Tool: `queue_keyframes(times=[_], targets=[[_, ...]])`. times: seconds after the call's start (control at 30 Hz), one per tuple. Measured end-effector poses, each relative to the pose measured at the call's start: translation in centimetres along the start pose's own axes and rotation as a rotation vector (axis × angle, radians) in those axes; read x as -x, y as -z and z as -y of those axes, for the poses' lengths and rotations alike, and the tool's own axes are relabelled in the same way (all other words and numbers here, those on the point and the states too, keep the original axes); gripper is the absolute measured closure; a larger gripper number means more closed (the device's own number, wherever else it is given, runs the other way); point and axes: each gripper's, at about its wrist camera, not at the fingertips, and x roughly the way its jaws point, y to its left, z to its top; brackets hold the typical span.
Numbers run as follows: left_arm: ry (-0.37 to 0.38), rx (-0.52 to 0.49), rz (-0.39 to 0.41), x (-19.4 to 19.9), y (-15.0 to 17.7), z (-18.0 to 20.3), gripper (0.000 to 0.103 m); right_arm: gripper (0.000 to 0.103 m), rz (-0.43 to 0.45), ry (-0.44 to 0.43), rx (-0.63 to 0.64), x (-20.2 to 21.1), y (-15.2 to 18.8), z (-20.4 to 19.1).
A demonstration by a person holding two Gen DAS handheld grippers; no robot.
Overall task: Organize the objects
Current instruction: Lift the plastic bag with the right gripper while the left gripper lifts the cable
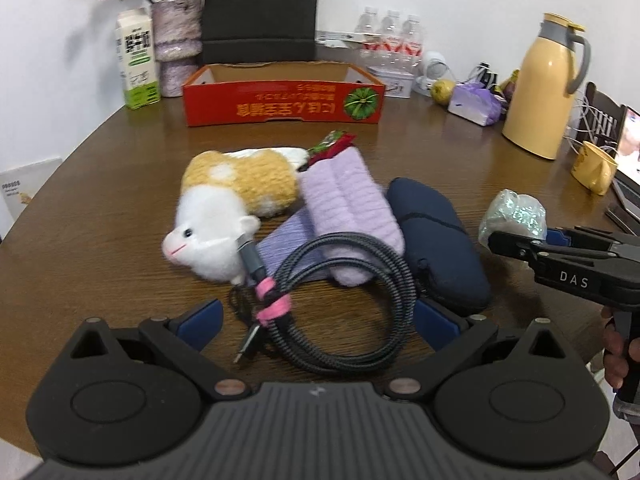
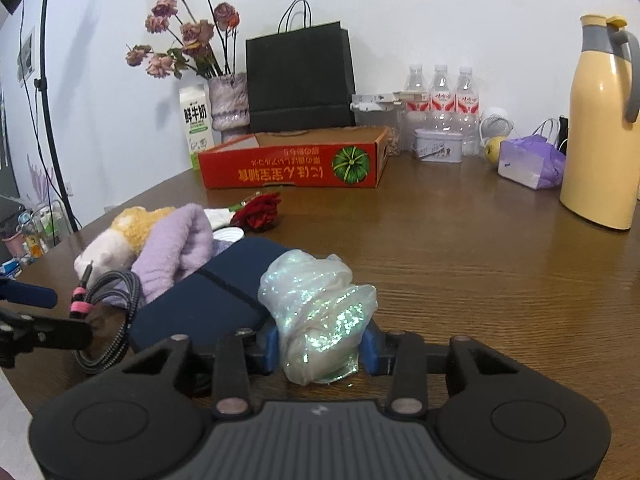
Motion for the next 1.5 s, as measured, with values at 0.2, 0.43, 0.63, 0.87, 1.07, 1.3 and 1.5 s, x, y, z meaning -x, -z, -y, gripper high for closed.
queue_keyframes(times=[0.2,0.43,0.63,0.87,1.07,1.3,1.5], targets=[[0.072,-0.001,-0.050,-1.0,-0.9,0.6,0.000,0.066,0.033,0.002,0.003,1.1,0.0,-0.3],[0.026,0.014,-0.089,-2.5,-1.0,0.7,0.000,0.066,0.043,0.000,0.002,1.5,0.1,-0.6],[-0.026,0.034,-0.119,-4.0,-0.5,0.7,0.000,0.066,0.035,-0.014,-0.005,1.4,0.4,-1.1],[-0.065,0.011,-0.089,-4.0,0.0,1.3,0.000,0.066,0.027,-0.015,-0.007,1.5,0.7,-1.5],[-0.077,-0.001,-0.124,-4.2,-0.4,1.5,0.000,0.065,0.027,-0.009,-0.017,1.9,0.9,-1.5],[-0.069,0.021,-0.083,-3.5,0.2,1.0,0.004,0.065,0.030,-0.003,-0.020,2.5,1.1,-1.8],[-0.080,0.040,-0.039,-2.4,0.7,0.1,0.011,0.065,0.035,0.005,-0.012,3.0,0.9,-2.2]])
